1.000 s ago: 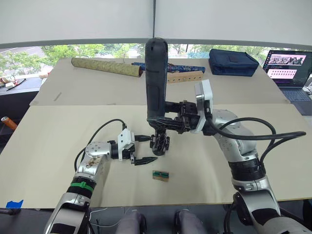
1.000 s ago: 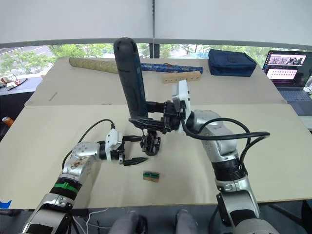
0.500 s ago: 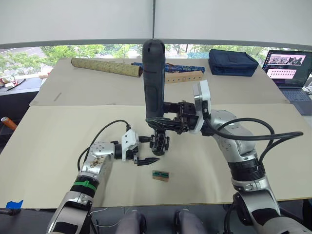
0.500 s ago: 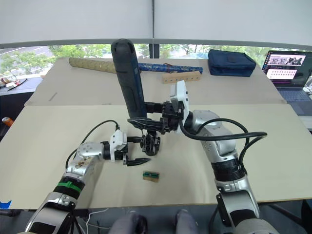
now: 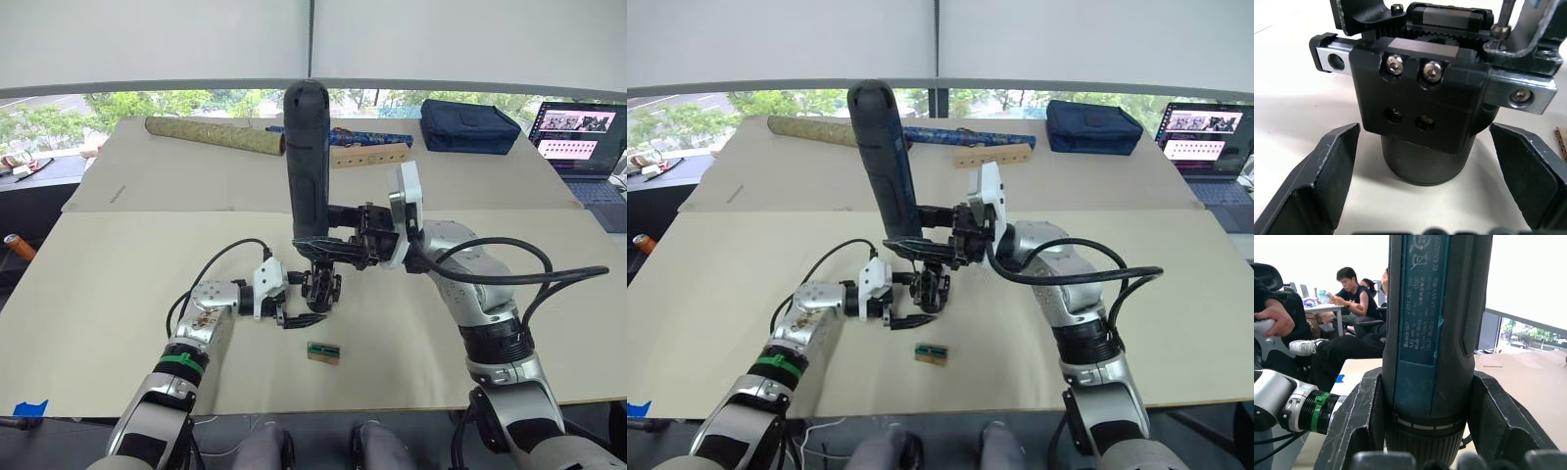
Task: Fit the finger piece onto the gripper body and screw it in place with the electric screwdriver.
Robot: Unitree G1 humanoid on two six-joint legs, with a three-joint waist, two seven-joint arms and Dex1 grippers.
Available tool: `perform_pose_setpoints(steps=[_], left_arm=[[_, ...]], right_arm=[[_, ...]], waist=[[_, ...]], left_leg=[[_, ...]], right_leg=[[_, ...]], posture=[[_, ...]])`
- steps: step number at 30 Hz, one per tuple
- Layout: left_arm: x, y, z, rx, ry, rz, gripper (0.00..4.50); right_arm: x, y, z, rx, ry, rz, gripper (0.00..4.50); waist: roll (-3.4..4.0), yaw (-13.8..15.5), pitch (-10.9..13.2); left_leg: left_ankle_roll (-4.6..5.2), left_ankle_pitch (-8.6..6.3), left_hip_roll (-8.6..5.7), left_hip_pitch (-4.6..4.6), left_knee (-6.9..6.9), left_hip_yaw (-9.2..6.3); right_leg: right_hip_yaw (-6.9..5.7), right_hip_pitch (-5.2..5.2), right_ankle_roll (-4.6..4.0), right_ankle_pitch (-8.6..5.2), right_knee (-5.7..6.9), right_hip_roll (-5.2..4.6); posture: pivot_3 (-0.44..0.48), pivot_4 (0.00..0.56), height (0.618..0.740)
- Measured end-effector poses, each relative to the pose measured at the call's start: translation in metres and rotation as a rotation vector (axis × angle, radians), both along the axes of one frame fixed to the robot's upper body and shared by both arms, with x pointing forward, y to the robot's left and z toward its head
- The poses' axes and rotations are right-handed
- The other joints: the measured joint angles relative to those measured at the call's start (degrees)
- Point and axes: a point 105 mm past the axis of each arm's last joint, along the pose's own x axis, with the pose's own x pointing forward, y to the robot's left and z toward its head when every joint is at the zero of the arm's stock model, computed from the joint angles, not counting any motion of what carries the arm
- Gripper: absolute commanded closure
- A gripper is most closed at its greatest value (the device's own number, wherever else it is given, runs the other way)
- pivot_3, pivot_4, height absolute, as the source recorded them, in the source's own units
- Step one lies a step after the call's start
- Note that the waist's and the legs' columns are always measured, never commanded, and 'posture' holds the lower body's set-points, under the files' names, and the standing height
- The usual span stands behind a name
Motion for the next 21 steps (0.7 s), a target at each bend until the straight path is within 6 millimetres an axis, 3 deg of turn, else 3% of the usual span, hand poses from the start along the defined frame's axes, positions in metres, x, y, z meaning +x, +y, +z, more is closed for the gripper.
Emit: perform_pose_setpoints(steps=[5,8,11,21], left_arm=[[-0.0008,-0.0044,-0.0002,-0.013,0.004,-0.007,0.0],[0.0002,-0.0065,-0.0004,-0.019,0.007,-0.006,0.86],[0.001,-0.0082,-0.0006,-0.022,0.006,-0.003,2.2],[0.0002,-0.01,-0.0025,-0.004,-0.001,-0.01,2.2]], right_arm=[[0.0004,0.0001,-0.0004,-0.006,-0.006,-0.006,2.57],[0.0004,0.0001,-0.0007,-0.007,-0.007,-0.006,2.57],[0.0006,0.0,-0.0008,-0.009,-0.012,-0.01,2.57],[0.0005,-0.001,-0.0025,-0.007,-0.023,-0.025,2.57]], waist=[[0.0,0.1,0.0],[0.0,0.2,0.0],[0.0,0.3,0.0],[0.0,0.4,0.0]], left_leg=[[0.0,0.0,-0.01,0.0,0.01,-0.02],[0.0,0.0,-0.01,0.01,0.03,-0.03],[0.01,0.0,-0.01,0.02,0.04,-0.05],[0.01,0.0,-0.01,0.04,0.04,-0.08]], right_leg=[[-0.01,0.02,0.0,0.0,0.0,-0.01],[-0.02,0.03,0.0,0.0,0.01,-0.01],[-0.02,0.04,0.0,0.0,0.02,-0.02],[-0.05,0.08,0.0,0.0,0.02,-0.03]], posture=[[0.0,0.15,0.74],[0.0,0.15,0.74],[0.0,0.15,0.74],[0.0,0.15,0.74]])
